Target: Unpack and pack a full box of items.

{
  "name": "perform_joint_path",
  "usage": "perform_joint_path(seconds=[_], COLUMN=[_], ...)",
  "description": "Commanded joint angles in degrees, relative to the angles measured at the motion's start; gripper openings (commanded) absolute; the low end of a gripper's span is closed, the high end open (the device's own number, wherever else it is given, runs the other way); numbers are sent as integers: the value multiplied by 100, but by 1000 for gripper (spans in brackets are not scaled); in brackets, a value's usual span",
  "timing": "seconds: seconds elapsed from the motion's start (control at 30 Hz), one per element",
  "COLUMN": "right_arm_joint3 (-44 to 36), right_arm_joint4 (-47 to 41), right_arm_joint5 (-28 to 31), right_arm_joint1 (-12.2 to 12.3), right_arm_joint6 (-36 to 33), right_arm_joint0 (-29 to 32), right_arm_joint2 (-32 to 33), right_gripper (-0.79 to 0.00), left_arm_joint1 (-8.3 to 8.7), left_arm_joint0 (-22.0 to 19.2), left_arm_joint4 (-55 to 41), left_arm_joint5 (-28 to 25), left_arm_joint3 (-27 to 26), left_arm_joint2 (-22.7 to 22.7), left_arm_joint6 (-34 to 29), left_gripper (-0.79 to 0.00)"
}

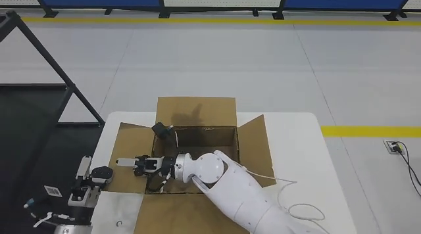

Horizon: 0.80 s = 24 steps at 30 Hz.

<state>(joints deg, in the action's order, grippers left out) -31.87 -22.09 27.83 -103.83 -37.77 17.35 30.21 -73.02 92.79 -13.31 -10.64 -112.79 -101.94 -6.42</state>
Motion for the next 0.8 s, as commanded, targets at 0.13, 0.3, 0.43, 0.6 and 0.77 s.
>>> perform_joint_path(seconds=[0.13, 0.3, 0.43, 0.6, 0.77], right_arm_joint3=[-274, -950, -2001, -3796, -5504], right_arm_joint4=[517, 1329, 2154, 3051, 3666], right_arm_joint5=[188, 192, -198, -1062, -1684], right_arm_joint1=[102, 340, 659, 1110, 1425], right_arm_joint6=[520, 1115, 1484, 1293, 822], right_arm_joint0=[46, 129, 453, 1334, 2292], right_arm_joint2=[192, 492, 937, 1729, 2439], right_gripper=[0, 0, 0, 0, 0], left_arm_joint1=[-8, -11, -16, -21, -23], left_arm_joint0=[0, -7, -27, -25, -20], left_arm_joint4=[114, 201, 253, 274, 290], left_arm_joint5=[87, 180, 218, 174, 195], left_arm_joint3=[-10, 11, 57, 128, 161], left_arm_joint2=[78, 96, 111, 106, 115], left_arm_joint6=[10, 32, 70, 81, 39], left_gripper=[0, 0, 0, 0, 0])
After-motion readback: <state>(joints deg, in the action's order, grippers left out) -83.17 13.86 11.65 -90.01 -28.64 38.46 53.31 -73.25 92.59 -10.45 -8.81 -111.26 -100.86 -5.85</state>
